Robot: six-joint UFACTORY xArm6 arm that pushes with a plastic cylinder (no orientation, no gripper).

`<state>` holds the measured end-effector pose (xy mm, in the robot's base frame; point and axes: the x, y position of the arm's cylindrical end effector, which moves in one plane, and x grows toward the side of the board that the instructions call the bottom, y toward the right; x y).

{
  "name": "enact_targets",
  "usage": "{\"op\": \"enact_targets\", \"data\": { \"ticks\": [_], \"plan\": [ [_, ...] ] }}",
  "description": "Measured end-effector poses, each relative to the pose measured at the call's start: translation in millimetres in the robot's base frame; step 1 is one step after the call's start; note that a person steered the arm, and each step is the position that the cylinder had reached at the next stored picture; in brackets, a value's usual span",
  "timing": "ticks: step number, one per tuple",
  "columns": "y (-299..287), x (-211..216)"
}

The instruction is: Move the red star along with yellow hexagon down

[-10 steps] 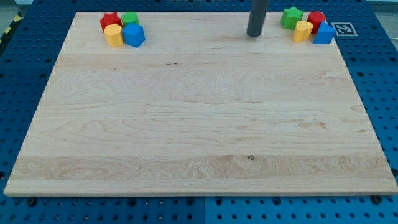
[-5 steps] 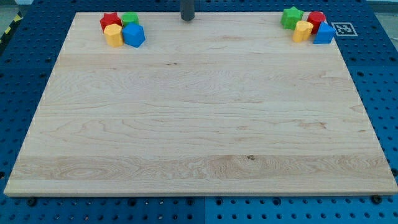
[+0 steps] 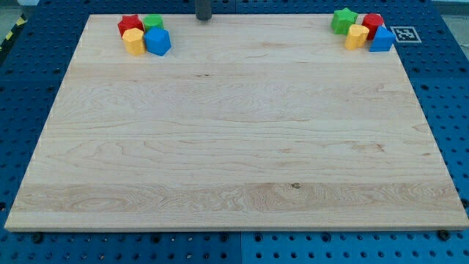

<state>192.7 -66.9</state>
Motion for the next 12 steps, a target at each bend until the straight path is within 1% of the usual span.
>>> {"op": "enact_targets", "data": {
  "ticks": [1, 2, 6, 10, 12],
  "plan": [
    [0.0, 0.0],
    [-17.0, -0.1],
    [-145.4, -0.7],
    [-143.5, 69.2],
    [-124.1, 92.7]
  ]
}}
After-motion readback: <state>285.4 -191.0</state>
